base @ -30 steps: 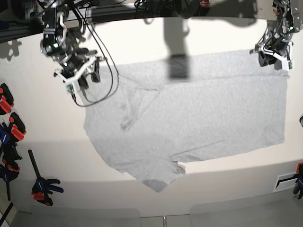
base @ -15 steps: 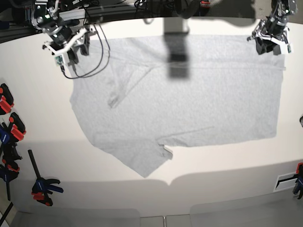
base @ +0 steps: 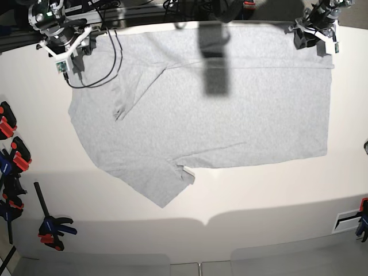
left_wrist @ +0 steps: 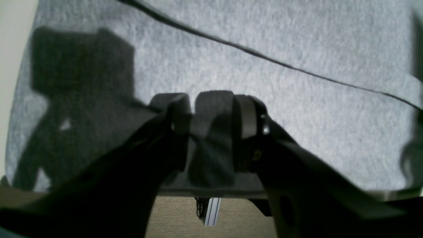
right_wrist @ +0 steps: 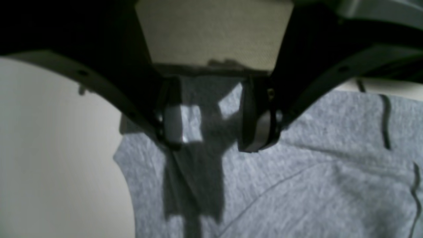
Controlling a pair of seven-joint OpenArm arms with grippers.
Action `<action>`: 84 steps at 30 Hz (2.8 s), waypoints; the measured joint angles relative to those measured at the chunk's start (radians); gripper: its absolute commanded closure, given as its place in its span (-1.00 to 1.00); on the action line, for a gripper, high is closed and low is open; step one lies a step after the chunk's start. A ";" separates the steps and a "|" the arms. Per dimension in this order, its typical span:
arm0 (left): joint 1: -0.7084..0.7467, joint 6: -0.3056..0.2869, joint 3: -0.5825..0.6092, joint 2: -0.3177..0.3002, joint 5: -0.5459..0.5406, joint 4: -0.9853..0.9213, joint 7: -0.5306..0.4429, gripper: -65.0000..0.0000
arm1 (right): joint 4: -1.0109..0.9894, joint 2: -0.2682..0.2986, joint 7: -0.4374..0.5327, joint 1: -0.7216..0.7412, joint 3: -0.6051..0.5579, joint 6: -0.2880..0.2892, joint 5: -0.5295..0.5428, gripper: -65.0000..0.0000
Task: Fold the T-shirt properly
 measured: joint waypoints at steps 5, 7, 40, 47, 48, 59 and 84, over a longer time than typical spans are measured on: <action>0.000 0.004 0.001 0.000 0.005 0.013 0.017 0.38 | 0.107 -0.005 -0.069 -0.014 -0.003 -0.006 -0.052 0.09; 0.000 0.006 0.002 0.000 0.008 0.021 0.023 0.38 | 0.185 -0.005 -0.059 -0.018 -0.003 -0.027 -0.051 0.09; -0.209 0.209 0.027 0.020 0.540 0.314 -0.044 0.38 | 0.320 -0.003 -0.002 0.097 -0.003 -0.048 0.053 0.09; -0.584 0.079 0.027 0.011 0.488 0.311 0.109 0.38 | 0.319 -0.003 -0.040 0.159 -0.003 -0.024 0.058 0.09; -0.632 0.075 0.027 0.001 0.472 0.300 0.109 0.38 | 0.320 -0.003 -0.044 0.158 -0.003 -0.021 0.058 0.09; -1.081 -0.148 0.026 -0.067 0.278 -0.440 0.179 0.28 | 0.320 -0.003 -0.071 0.156 -0.003 -0.017 0.062 0.09; -1.416 -0.251 0.025 -0.099 0.467 -1.389 -0.126 0.28 | 0.320 -0.005 -0.073 0.156 -0.003 0.019 0.111 0.09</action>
